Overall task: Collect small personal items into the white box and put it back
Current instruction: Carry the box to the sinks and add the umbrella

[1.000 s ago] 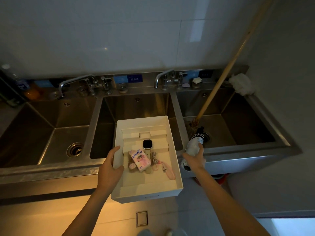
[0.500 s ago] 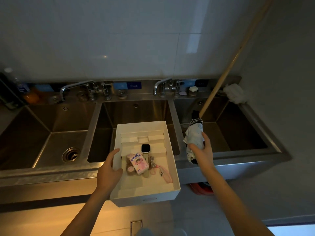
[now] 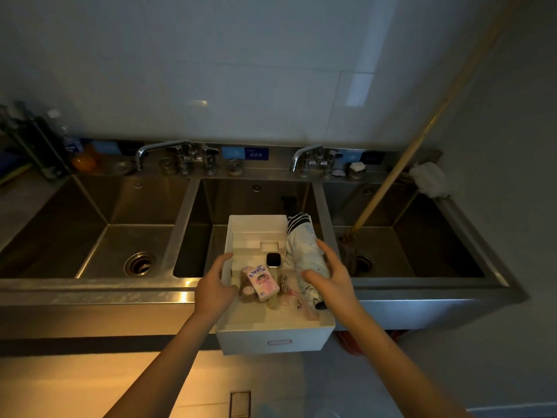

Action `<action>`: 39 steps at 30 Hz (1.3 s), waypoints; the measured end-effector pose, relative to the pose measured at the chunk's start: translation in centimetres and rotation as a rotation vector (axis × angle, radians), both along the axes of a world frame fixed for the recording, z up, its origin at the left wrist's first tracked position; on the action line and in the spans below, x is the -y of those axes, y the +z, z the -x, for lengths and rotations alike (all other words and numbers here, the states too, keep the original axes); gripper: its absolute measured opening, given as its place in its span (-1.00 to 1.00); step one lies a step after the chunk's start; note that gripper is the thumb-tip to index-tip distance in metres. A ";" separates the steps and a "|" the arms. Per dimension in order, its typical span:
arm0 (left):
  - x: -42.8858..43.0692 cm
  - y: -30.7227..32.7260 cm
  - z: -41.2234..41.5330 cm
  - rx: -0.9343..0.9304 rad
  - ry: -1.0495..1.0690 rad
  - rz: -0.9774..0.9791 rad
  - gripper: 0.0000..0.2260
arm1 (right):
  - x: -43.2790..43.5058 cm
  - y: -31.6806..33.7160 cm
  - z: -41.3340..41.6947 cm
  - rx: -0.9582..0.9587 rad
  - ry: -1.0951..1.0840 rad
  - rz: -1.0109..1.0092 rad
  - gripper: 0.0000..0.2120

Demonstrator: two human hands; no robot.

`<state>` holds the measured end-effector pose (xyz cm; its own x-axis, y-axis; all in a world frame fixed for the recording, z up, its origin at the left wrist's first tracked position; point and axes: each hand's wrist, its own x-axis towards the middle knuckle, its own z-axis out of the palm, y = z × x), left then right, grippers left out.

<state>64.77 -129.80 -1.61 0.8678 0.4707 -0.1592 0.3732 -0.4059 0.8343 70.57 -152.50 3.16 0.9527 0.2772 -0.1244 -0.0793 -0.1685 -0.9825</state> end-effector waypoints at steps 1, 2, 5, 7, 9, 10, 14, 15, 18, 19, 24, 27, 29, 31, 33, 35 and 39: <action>0.0 0.0 0.0 -0.004 -0.002 -0.004 -0.40 | -0.5 -0.5 0.4 -0.025 0.003 0.011 -0.31; -0.1 0.1 0.0 -0.007 -0.005 -0.004 -0.40 | -0.9 -1.0 0.7 -0.051 -0.001 0.020 -0.30; 0.0 0.1 0.1 -0.006 -0.004 0.006 -0.39 | -1.9 -2.2 1.4 -0.087 -0.018 0.049 -0.31; 0.1 0.1 0.2 -0.008 -0.006 0.003 -0.39 | -2.3 -2.7 1.6 -0.089 -0.035 0.090 -0.31; 0.1 0.1 0.2 -0.004 -0.005 0.008 -0.39 | -2.7 -3.1 1.8 -0.065 -0.041 0.165 -0.29; 0.0 0.1 0.1 -0.003 -0.003 0.011 -0.39 | -2.9 -3.3 1.7 -0.047 -0.038 0.216 -0.28; -0.1 0.2 -0.1 -0.009 -0.006 0.003 -0.40 | -3.2 -3.8 1.5 -0.006 0.005 0.393 -0.23; -0.1 0.2 -0.1 -0.008 -0.005 0.002 -0.40 | -3.2 -3.8 1.4 -0.005 0.015 0.404 -0.23; 0.0 0.1 -0.2 -0.008 0.001 0.001 -0.40 | -3.0 -3.9 1.1 -0.041 0.053 0.424 -0.19; 0.0 0.1 -0.2 -0.009 0.006 0.000 -0.40 | -2.9 -4.0 0.9 -0.077 0.065 0.434 -0.16; 0.0 0.0 -0.2 -0.008 0.011 -0.011 -0.39 | -2.9 -4.5 0.1 -0.186 0.089 0.470 -0.12; 0.0 0.0 -0.4 -0.016 0.015 -0.015 -0.39 | -2.9 -4.5 -0.4 -0.212 0.114 0.481 -0.11; 0.0 0.1 -0.5 -0.020 0.015 -0.020 -0.40 | -2.9 -4.4 -0.7 -0.241 0.133 0.479 -0.10; -0.1 0.2 -0.6 -0.020 0.018 -0.017 -0.40 | -2.9 -4.4 -0.8 -0.246 0.163 0.501 -0.10; 0.0 0.2 -0.5 -0.020 0.019 -0.010 -0.40 | -3.1 -3.9 -0.8 -0.221 0.206 0.582 -0.12; 0.0 0.3 -0.5 -0.020 0.019 -0.010 -0.39 | -3.0 -3.0 -1.0 -0.111 0.191 0.661 -0.27; 0.0 0.2 -0.2 -0.015 0.010 -0.011 -0.38 | -2.1 -0.9 -2.2 0.395 0.005 0.773 -0.64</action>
<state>64.96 -129.79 -1.42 0.8608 0.4809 -0.1667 0.3894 -0.4113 0.8241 72.75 -150.41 2.30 0.9651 0.2551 0.0598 0.2454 -0.8000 -0.5475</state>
